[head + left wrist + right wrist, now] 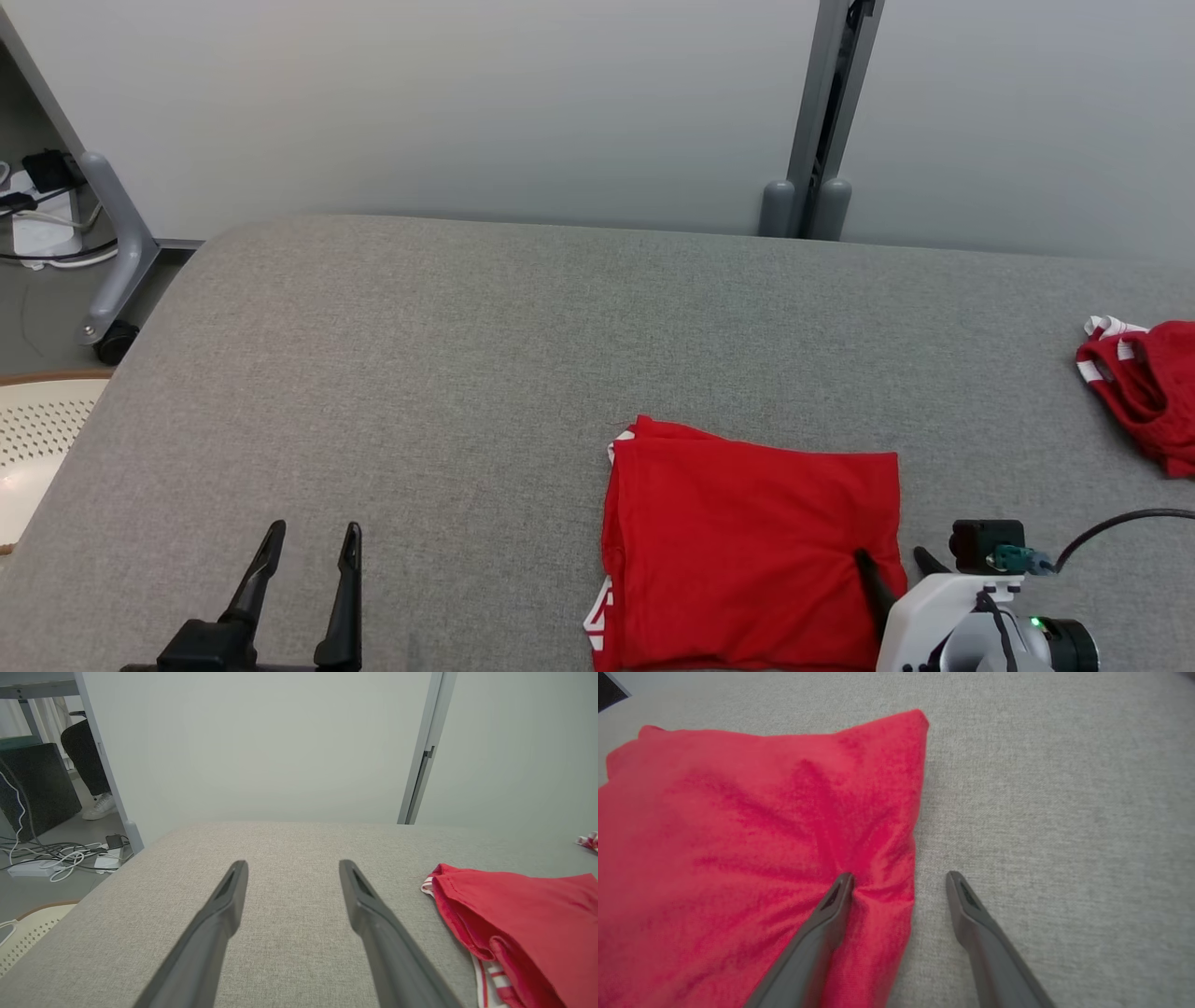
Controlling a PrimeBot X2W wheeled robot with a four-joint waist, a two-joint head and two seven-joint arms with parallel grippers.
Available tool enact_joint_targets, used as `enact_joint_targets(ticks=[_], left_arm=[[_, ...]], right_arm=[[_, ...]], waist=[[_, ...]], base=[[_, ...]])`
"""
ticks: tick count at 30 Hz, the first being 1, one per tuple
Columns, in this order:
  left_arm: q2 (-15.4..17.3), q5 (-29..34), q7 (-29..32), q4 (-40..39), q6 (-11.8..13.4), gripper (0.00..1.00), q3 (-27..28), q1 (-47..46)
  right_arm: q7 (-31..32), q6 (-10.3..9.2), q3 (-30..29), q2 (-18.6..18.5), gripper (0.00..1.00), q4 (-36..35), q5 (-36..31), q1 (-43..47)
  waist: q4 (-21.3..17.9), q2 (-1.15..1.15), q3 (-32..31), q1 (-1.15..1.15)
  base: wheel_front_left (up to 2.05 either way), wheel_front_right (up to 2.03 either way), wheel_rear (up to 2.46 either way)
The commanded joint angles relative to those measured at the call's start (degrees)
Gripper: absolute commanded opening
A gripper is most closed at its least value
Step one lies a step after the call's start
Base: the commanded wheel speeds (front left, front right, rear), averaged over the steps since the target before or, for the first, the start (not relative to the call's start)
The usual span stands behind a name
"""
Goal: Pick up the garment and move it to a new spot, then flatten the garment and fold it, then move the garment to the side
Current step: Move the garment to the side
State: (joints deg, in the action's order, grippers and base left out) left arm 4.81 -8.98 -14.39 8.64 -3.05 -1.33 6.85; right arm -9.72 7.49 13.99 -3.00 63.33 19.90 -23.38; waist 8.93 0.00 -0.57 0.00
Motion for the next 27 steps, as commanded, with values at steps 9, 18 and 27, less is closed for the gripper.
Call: enact_joint_targets(ticks=[9,18,27], left_arm=[[0.32,-0.68,-0.55,1.30,-0.17,1.00,-0.08,-1.59],[-0.07,-1.55,-0.79,1.16,-0.48,1.00,-0.46,-2.96],[-0.33,-1.26,-0.82,-1.63,-1.69,1.00,-1.17,-7.57]], right_arm=[[1.70,0.05,10.09,0.10,0.00,-2.65,9.94,0.16],[-1.38,0.00,13.28,-3.45,0.00,-1.36,8.69,-9.75],[-0.14,0.00,18.32,-12.44,0.00,-3.67,8.62,-24.03]], waist=[[-0.45,0.00,0.18,0.00],[-2.49,0.00,3.48,0.00],[-9.01,0.00,12.93,0.00]], base=[[0.00,0.00,0.00],[0.00,0.00,0.00],[0.00,0.00,0.00]])
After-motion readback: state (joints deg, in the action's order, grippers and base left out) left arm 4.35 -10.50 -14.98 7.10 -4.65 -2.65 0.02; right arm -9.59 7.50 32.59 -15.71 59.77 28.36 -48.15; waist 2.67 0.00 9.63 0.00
